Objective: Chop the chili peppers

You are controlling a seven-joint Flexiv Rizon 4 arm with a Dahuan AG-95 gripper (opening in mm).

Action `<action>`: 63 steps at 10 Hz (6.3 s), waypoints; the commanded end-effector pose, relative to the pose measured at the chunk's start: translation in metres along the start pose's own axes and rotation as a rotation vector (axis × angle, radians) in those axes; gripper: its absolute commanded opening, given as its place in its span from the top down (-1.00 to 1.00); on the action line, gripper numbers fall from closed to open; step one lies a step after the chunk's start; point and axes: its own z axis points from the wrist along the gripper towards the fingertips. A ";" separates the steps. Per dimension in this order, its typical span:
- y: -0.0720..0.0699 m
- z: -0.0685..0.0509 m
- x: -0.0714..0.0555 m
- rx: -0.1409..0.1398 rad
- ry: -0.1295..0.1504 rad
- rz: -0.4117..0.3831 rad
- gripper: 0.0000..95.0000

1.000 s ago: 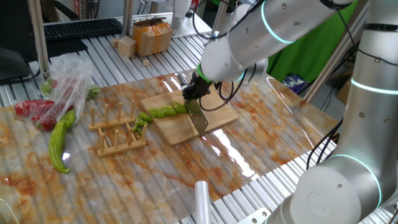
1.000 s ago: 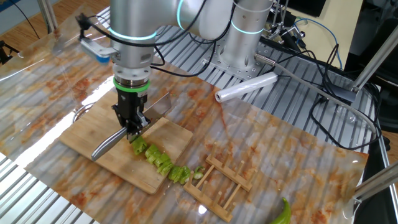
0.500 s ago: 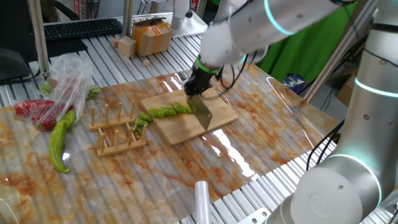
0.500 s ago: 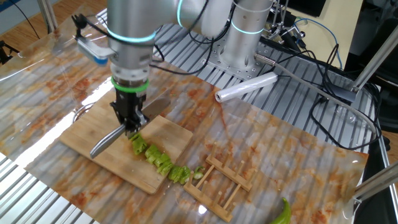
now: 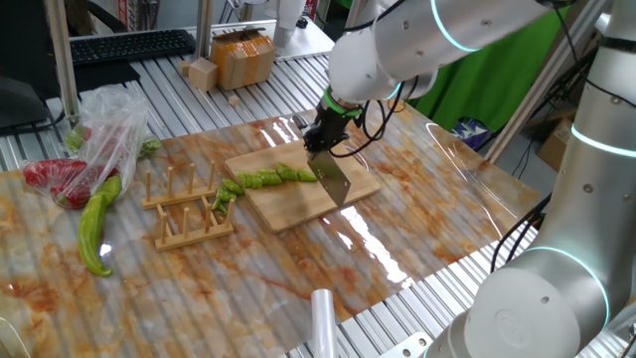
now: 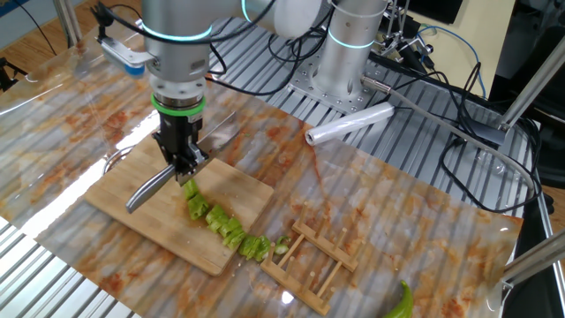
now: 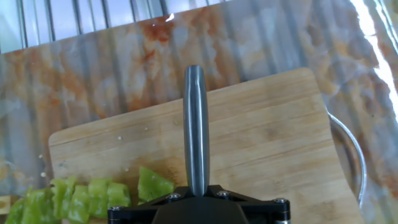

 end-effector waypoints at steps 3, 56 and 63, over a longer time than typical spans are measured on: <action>-0.001 0.002 0.002 0.004 -0.008 0.002 1.00; -0.015 0.013 0.009 0.017 0.048 -0.081 1.00; 0.011 0.001 0.002 0.013 0.080 -0.139 1.00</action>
